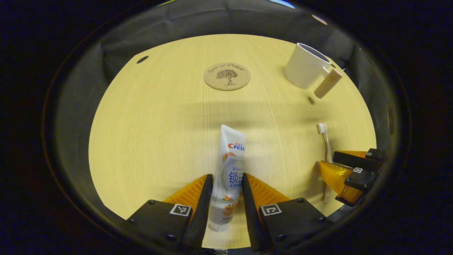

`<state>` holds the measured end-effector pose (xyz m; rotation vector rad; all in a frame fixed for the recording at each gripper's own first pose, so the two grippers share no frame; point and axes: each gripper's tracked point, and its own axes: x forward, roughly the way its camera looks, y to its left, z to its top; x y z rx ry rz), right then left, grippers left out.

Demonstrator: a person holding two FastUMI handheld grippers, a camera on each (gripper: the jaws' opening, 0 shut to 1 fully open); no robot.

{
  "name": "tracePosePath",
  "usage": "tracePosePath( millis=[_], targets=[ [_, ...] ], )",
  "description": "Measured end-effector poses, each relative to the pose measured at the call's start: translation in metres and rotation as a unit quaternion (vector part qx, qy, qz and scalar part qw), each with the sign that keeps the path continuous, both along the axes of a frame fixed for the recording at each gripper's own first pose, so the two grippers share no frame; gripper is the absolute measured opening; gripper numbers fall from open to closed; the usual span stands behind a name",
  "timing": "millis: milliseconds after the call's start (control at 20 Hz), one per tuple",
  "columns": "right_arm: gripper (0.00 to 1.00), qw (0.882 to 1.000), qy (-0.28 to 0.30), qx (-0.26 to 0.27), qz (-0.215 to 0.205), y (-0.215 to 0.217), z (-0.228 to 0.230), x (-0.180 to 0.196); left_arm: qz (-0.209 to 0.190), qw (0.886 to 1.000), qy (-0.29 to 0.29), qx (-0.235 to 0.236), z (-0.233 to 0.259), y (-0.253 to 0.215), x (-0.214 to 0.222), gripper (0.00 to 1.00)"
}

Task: Put the toothbrush and toothpaste on the desktop into the cup, then pick up the cup and place it on the coaster on the desktop.

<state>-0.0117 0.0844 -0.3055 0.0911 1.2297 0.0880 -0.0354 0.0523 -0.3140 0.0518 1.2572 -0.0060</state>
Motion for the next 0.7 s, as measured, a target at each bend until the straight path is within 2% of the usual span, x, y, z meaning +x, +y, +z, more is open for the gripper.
tracePosePath(
  millis=[100,150,250,350,450,550,600,700],
  targets=[
    [0.58,1.000,0.001,0.002,-0.005,-0.0006,-0.0013,-0.0003,-0.002,1.000,0.000,0.003,-0.0003,0.0028,-0.0014,0.58],
    [0.39,1.000,0.001,0.005,-0.006,-0.0008,0.0010,0.0004,-0.004,1.000,0.001,0.002,0.0006,0.0031,0.0001,0.54],
    [0.39,1.000,-0.002,0.000,-0.001,-0.0045,0.0004,-0.0015,-0.007,1.000,0.001,0.002,0.0012,0.0028,-0.0009,0.48],
    [0.17,1.000,0.001,0.010,-0.006,-0.0029,0.0021,-0.0014,-0.007,1.000,0.002,0.004,0.0013,0.0040,-0.0010,0.49],
    [0.17,1.000,-0.004,0.013,-0.004,-0.0068,0.0051,0.0007,-0.010,1.000,0.003,0.004,0.0016,0.0033,-0.0016,0.46],
    [0.08,0.999,-0.003,0.029,-0.015,-0.0052,0.0006,-0.0007,-0.011,1.000,0.003,0.007,0.0013,0.0066,-0.0014,0.46],
    [0.08,0.999,-0.002,0.035,-0.018,-0.0051,-0.0004,-0.0013,-0.014,1.000,0.002,0.006,0.0023,0.0055,-0.0021,0.41],
    [0.08,0.999,-0.001,0.048,-0.025,-0.0045,-0.0001,-0.0011,-0.015,1.000,0.003,0.005,0.0034,0.0063,-0.0030,0.41]
  ],
)
